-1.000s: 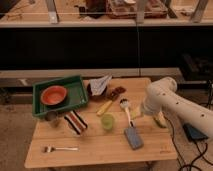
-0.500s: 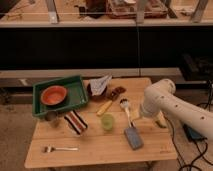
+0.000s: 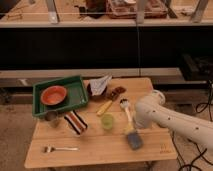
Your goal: Place sponge in plastic cup
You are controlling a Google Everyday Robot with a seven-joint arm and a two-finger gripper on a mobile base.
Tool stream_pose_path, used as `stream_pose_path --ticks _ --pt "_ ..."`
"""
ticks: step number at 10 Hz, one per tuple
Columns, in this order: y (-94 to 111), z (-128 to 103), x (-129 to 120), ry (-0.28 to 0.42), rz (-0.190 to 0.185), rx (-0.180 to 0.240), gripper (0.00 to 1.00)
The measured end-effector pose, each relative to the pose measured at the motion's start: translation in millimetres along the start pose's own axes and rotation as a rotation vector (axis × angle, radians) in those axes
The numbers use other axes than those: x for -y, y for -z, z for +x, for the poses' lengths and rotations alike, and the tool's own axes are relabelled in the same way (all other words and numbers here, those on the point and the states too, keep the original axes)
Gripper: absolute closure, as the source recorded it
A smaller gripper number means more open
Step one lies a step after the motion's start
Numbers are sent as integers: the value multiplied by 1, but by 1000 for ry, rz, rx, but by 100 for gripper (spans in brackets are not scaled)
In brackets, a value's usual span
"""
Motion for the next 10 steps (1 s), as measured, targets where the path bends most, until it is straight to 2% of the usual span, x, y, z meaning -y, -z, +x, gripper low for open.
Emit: stream_pose_path --ticks 4,6,7,10 --pt "-22 -6 1 -5 -45 4 20" --pt "-30 -9 6 2 -55 9 20" --pt "-33 -12 7 3 -60 11 23" --pt "-38 -16 10 6 -66 15 45"
